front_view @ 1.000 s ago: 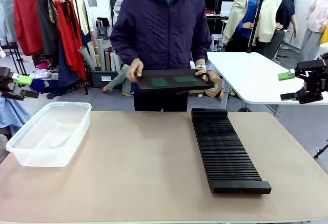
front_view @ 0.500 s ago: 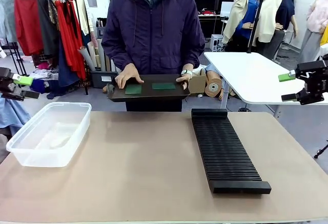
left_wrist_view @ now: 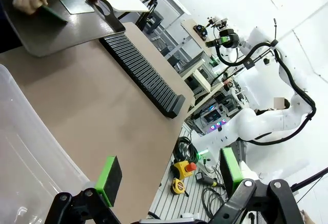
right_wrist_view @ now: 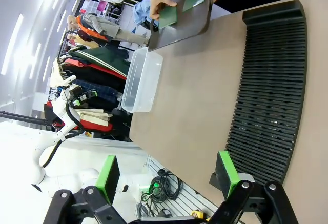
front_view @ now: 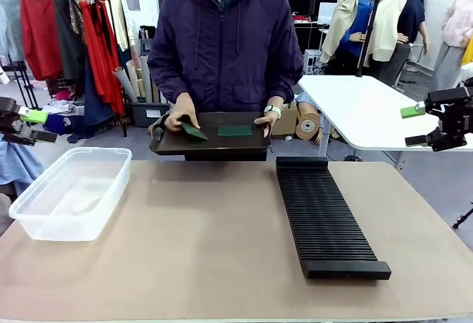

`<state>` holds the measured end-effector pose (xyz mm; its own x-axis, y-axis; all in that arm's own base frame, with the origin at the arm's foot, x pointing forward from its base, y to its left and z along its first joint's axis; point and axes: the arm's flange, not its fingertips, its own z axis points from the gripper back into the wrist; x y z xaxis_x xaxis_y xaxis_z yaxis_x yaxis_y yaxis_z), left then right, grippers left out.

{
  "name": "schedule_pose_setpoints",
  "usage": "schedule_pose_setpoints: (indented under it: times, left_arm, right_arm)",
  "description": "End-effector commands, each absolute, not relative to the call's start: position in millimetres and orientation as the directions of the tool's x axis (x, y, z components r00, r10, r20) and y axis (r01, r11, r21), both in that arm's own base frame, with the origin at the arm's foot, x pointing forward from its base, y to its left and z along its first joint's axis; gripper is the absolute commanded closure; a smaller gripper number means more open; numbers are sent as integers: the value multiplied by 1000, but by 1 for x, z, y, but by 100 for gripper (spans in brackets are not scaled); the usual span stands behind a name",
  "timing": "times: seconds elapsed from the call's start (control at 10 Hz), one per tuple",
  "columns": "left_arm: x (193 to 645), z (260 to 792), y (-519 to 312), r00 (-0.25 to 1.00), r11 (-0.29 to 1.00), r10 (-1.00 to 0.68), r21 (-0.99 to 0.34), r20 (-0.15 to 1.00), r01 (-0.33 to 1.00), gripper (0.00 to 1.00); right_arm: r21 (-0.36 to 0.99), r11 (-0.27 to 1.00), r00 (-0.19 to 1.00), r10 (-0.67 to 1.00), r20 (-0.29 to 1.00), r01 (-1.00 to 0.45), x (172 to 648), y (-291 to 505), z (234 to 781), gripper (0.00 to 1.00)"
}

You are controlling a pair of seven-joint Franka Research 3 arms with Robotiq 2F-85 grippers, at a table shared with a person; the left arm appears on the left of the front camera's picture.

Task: Sort PCBs into racks and boxes based on the side picked up.
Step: Pick up the Blank PCB handed by the Human.

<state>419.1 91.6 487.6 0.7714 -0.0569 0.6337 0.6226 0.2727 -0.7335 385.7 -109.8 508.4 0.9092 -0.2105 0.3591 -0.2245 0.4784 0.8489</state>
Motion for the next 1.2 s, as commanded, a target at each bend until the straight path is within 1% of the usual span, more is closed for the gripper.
schedule_pose_setpoints:
  times: [0.0, 1.1]
  left_arm:
    - [418, 488, 92, 770, 272, -51, -733, 636, 623, 0]
    - [418, 488, 92, 770, 272, -51, -733, 636, 623, 0]
  right_arm:
    - [854, 470, 909, -217, 356, -223, 386, -110, 510, 0]
    - [854, 470, 909, -217, 356, -223, 386, -110, 510, 0]
